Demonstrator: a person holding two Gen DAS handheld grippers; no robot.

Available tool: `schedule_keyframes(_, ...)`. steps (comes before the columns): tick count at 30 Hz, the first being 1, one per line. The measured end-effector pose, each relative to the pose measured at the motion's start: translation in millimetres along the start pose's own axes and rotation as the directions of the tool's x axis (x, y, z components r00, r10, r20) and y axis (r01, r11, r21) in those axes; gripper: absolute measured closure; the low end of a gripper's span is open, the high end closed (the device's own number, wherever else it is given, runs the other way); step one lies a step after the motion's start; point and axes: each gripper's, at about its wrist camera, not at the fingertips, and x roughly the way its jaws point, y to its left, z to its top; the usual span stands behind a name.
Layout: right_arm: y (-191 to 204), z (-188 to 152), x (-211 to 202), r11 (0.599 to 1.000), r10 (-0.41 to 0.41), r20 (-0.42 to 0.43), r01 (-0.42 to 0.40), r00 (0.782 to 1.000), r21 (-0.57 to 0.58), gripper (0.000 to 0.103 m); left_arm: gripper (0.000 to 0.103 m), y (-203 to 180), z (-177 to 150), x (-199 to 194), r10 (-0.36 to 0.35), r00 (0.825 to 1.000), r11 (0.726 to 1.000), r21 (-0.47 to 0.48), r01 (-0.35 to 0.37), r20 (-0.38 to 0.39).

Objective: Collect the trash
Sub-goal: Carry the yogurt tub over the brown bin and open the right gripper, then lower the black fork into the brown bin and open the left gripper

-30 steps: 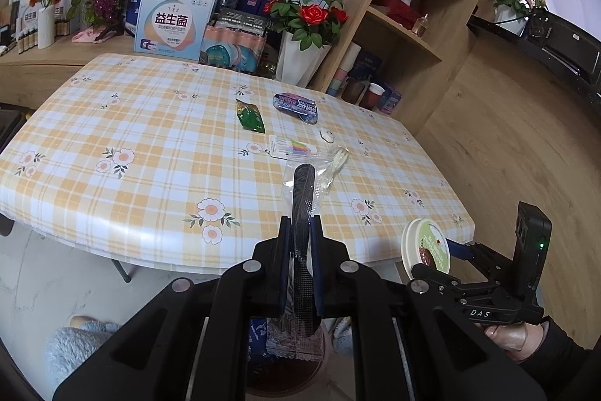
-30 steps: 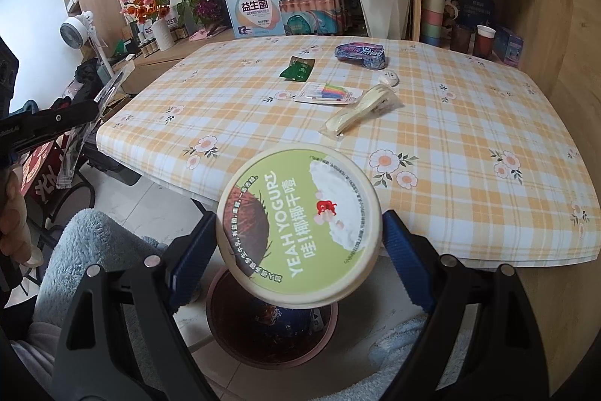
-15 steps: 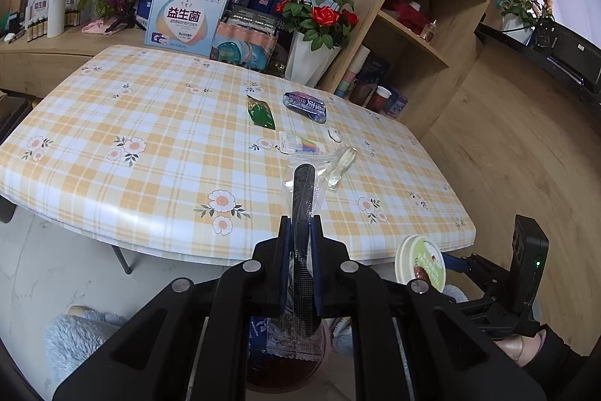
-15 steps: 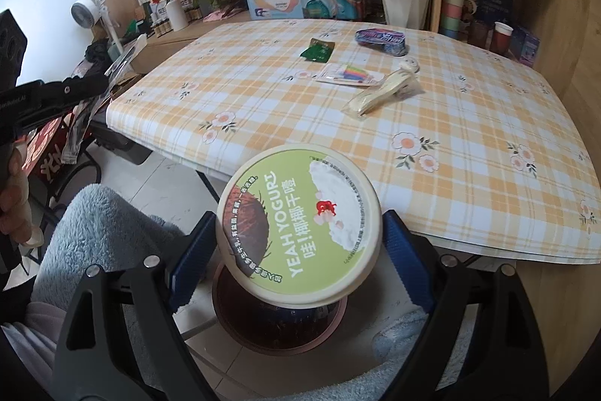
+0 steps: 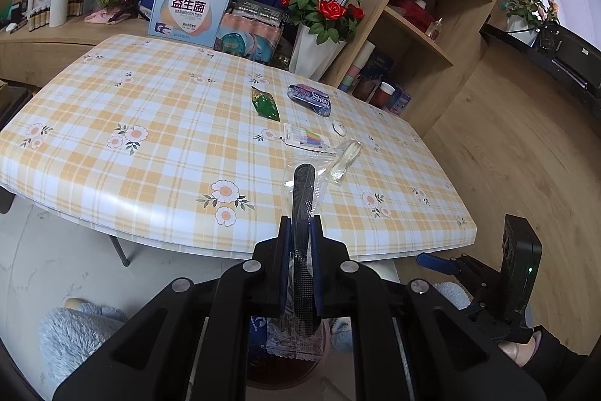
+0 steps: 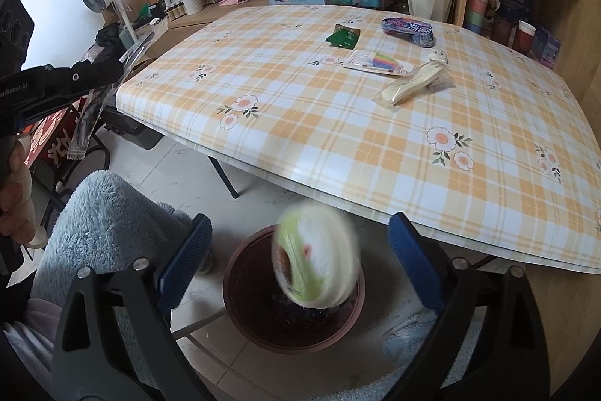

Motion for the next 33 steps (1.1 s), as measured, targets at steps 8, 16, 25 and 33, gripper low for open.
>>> schedule_keyframes(8,-24,11,-20,0.993,-0.099,0.084,0.093,0.992,0.076,0.006,0.093,-4,-2,3,-0.014,1.0,1.0,0.008,0.015,-0.017)
schedule_keyframes(16,-74,12,-48,0.955,-0.217,0.157,0.176,0.963,0.241,0.006,0.093,-20,-6,13,-0.042,0.998,0.997,0.058,0.045,-0.056)
schedule_keyframes(25,-98,0,-51,0.932,-0.239,0.153,0.182,0.959,0.314,0.006,0.092,-35,-12,27,-0.062,0.992,0.992,0.104,0.073,-0.11)
schedule_keyframes(33,-99,-3,-51,0.932,-0.24,0.148,0.185,0.96,0.313,0.006,0.086,-43,-16,34,-0.083,0.986,0.987,0.123,0.101,-0.144)
